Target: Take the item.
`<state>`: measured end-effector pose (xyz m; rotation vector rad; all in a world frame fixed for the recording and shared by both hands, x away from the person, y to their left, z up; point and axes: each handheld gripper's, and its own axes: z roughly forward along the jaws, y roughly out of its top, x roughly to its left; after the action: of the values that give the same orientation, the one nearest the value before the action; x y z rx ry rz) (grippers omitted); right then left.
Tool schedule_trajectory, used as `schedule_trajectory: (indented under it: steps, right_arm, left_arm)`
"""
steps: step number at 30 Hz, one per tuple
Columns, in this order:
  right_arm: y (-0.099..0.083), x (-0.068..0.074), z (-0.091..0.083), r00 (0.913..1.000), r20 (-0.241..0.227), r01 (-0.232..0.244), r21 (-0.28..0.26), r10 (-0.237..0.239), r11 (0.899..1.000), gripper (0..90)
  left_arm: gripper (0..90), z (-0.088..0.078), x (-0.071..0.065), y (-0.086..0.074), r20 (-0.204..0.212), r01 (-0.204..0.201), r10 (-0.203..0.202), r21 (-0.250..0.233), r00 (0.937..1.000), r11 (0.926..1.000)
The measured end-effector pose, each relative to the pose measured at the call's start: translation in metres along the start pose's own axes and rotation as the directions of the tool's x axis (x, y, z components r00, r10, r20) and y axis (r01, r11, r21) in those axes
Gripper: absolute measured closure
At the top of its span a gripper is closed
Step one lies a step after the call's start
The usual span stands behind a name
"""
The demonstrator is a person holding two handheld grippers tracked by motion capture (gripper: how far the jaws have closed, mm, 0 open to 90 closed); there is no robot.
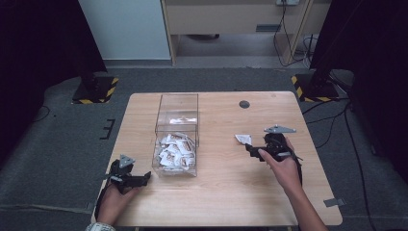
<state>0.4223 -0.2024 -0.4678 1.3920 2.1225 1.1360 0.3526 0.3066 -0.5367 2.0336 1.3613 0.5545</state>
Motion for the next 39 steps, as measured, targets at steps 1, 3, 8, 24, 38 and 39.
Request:
schedule_trajectory:
  steps: [1,3,8,24,38,39]
  right_arm:
    - [-0.002,0.000,-0.001,1.0000,0.001,0.001,-0.001,-0.001,1.000,5.9]
    - [-0.008,0.000,-0.003,1.0000,0.002,0.001,0.004,-0.001,1.000,5.9]
    - [-0.022,0.000,-0.009,1.0000,0.002,-0.001,0.015,0.001,1.000,6.1]
    - [-0.055,0.011,-0.009,0.9997,-0.022,0.014,0.064,-0.013,0.998,6.2]
    - [-0.069,0.037,0.006,0.9959,-0.072,0.064,0.134,-0.054,0.989,6.1]
    - [-0.070,0.039,0.008,0.9952,-0.076,0.072,0.143,-0.062,0.987,6.0]
  left_arm:
    - [0.0,0.000,0.000,0.000,0.000,0.000,0.000,0.000,1.0000,1.0000]
    - [0.0,0.000,0.000,0.000,0.000,0.000,0.000,0.000,1.0000,1.0000]
    - [0.0,0.000,0.000,0.000,-0.001,0.001,-0.001,0.000,1.0000,1.0000]
    - [0.0,0.000,0.000,0.000,-0.001,0.003,-0.003,-0.001,1.0000,1.0000]
    - [0.0,0.000,0.000,0.000,-0.001,0.002,-0.002,-0.001,1.0000,1.0000]
    - [0.0,0.000,0.000,0.000,-0.001,0.002,-0.002,-0.001,1.0000,1.0000]
